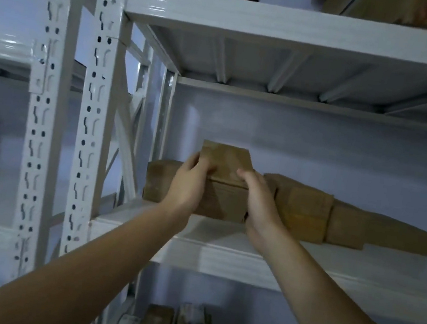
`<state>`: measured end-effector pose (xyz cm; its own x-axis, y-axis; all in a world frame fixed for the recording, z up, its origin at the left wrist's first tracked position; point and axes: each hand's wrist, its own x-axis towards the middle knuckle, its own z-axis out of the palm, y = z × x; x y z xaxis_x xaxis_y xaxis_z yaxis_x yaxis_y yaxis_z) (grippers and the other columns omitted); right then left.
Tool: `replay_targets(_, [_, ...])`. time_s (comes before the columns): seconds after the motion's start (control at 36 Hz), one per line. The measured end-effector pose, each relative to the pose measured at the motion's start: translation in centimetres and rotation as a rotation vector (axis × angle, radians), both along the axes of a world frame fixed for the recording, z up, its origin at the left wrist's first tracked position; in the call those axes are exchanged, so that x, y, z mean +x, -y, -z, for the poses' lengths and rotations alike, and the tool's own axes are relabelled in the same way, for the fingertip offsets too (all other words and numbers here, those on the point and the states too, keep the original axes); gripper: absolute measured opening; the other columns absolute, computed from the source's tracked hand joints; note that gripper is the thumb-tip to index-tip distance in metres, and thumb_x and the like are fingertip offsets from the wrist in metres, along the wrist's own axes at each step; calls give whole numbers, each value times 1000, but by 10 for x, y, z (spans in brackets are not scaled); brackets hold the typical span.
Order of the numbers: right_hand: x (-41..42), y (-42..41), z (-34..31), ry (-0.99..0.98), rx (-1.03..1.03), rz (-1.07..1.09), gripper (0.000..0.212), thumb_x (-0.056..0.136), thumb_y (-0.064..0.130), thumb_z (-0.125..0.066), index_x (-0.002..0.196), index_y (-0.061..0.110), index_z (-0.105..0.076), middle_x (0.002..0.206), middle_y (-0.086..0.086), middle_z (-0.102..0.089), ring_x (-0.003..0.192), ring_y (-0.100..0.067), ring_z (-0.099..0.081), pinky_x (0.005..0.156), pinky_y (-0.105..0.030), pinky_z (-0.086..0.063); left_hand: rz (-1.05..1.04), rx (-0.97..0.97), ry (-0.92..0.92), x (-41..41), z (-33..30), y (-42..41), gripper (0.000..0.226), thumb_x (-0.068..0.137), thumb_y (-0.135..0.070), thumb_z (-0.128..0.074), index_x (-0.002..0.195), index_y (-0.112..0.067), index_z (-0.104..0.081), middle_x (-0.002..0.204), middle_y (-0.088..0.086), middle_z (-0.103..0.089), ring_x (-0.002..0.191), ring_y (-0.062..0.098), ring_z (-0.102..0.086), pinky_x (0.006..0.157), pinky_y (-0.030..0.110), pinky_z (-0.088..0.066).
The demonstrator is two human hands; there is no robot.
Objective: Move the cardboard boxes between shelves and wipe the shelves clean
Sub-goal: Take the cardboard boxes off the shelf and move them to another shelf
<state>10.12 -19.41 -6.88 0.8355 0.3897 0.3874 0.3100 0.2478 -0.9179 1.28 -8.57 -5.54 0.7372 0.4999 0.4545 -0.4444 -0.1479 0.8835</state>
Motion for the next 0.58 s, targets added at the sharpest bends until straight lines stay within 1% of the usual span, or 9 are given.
replay_targets(0.03, [-13,5,5,10,8,-23,29,85,48,-64,110,35,-68,111,-2,-73,105,-25,-70,99,-53,-54,-6,17,1,-11,8,4,22,100,-32,-49,102,-40,-69,89,-10,-75,87,15,-71,69,31,-52])
replay_targets(0.08, [-39,11,16,37,30,-60,19,93,39,-61,108,35,-71,108,1,-75,106,-24,-70,99,-51,-54,-21,18,13,-32,22,11,25,101,-30,-48,104,-48,-65,89,-20,-74,90,9,-71,75,30,-54])
replay_targets(0.14, [-60,12,27,74,40,-85,22,97,34,-59,115,37,-71,112,5,-75,109,-20,-69,99,-47,-53,-44,14,25,-55,37,15,29,103,-29,-46,110,-53,-61,92,-25,-73,91,4,-70,79,27,-55])
replay_targets(0.19, [-84,10,37,109,51,-123,29,98,33,-57,125,37,-68,118,7,-73,113,-17,-67,99,-43,-53,-79,15,34,-80,48,18,31,104,-28,-45,111,-57,-56,91,-28,-71,87,-3,-68,75,18,-54])
replay_targets(0.22, [-95,8,41,122,57,-138,32,98,34,-57,128,36,-66,120,8,-73,114,-15,-67,99,-41,-52,-104,9,43,-93,53,18,33,104,-28,-45,113,-57,-55,93,-27,-72,87,-3,-68,75,18,-55])
replay_targets(0.28, [-120,0,50,134,60,-157,42,93,41,-58,134,38,-62,125,11,-70,117,-13,-65,102,-41,-51,-155,-9,47,-116,61,12,37,103,-27,-46,128,-52,-56,101,-19,-73,92,3,-70,84,28,-57])
replay_targets(0.33, [-143,-13,57,136,64,-190,50,88,47,-59,137,41,-59,128,13,-68,119,-11,-63,104,-42,-49,-207,-15,50,-141,65,3,41,101,-30,-47,139,-45,-55,105,-17,-73,95,5,-70,90,34,-57])
replay_targets(0.47, [-204,-64,59,136,51,-287,27,98,39,-57,122,50,-63,123,15,-68,111,-4,-64,92,-32,-50,-350,-45,41,-206,70,-37,41,92,-39,-48,130,-45,-62,103,-9,-74,101,20,-69,92,45,-57])
replay_targets(0.58, [-257,-117,56,137,29,-374,35,84,48,-55,117,52,-67,117,13,-71,110,-10,-67,99,-42,-52,-462,-53,57,-262,72,-80,35,100,-28,-43,123,-42,-65,98,-10,-72,94,15,-67,80,35,-54])
